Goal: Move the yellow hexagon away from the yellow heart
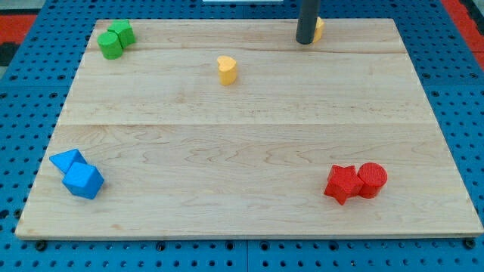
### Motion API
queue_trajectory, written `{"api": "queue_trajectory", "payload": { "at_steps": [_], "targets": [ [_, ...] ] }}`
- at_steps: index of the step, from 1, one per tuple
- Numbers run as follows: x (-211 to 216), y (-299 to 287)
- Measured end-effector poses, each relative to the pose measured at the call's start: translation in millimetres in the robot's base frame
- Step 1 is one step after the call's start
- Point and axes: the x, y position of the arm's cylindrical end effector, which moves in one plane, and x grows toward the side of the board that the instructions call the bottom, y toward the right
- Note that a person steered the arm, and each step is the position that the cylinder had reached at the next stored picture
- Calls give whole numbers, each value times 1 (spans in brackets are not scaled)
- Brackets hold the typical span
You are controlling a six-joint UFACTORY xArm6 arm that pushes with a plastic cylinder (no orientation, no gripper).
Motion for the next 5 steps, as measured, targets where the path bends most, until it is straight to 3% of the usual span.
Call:
{"api": "queue_trajectory", "payload": {
  "at_steps": [2,3,5],
  "targets": [
    [29,-58],
    [27,-49],
    [-18,-49]
  ]
}}
